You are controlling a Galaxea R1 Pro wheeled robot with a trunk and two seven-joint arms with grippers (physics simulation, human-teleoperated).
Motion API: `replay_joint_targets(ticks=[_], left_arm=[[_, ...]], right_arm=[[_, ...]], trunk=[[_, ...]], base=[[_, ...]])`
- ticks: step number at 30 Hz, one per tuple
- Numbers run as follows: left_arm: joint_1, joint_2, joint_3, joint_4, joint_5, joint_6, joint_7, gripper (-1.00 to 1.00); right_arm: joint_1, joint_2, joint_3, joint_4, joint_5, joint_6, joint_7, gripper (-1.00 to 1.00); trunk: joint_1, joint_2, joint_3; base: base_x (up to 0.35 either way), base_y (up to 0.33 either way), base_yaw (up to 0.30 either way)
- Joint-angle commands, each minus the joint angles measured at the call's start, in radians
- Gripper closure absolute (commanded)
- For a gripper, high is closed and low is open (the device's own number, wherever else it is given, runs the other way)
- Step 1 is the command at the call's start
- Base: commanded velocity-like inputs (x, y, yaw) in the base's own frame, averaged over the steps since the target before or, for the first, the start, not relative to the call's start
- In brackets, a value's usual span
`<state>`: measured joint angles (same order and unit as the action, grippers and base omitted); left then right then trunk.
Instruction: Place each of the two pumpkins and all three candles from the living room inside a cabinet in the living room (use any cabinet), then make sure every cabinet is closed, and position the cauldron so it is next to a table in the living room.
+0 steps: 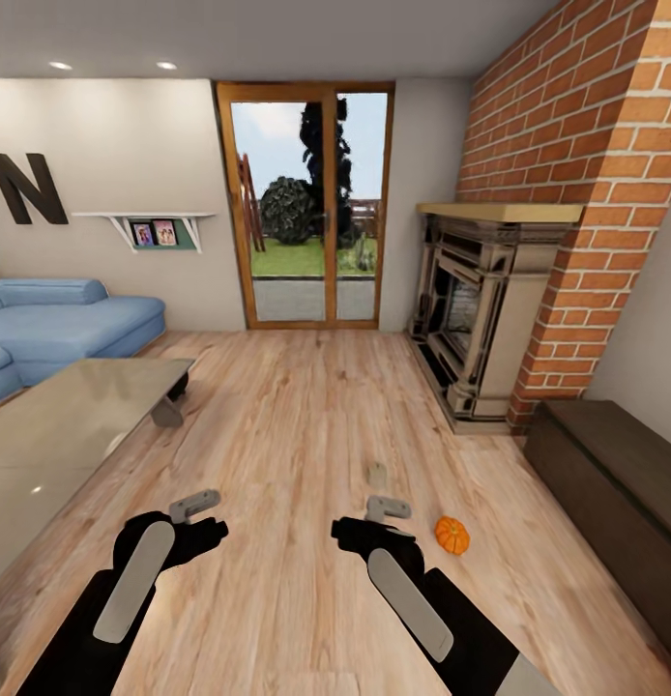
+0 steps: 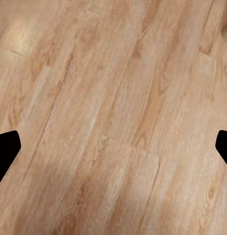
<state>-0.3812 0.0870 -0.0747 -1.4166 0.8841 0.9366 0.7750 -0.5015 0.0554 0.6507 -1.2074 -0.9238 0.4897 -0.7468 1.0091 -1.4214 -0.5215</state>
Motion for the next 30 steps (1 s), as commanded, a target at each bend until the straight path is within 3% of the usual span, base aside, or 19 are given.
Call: replay_joint_targets(ticks=[1, 8, 30], left_arm=[[-0.001, 0.001, -0.002, -0.001, 0.01, 0.001, 0.01, -1.0], [-0.001, 0.0, -0.003, -0.001, 0.009, 0.003, 0.01, -1.0], [-0.001, 0.0, -0.006, -0.001, 0.005, 0.004, 0.01, -1.0]], right_arm=[[-0.001, 0.0, 0.001, -0.002, -0.006, 0.003, -0.008, -1.0], [-0.001, 0.001, 0.001, 0.001, -0.006, 0.003, -0.008, -1.0], [-0.001, 0.0, 0.0, 0.002, -0.006, 0.003, -0.008, -1.0]], trunk=[[0.001, -0.001, -0.001], [0.001, -0.001, -0.001], [0.001, -0.001, -0.001]], base=[[0.283, 0.178, 0.0], [0.296, 0.124, 0.0], [0.327, 0.003, -0.034]])
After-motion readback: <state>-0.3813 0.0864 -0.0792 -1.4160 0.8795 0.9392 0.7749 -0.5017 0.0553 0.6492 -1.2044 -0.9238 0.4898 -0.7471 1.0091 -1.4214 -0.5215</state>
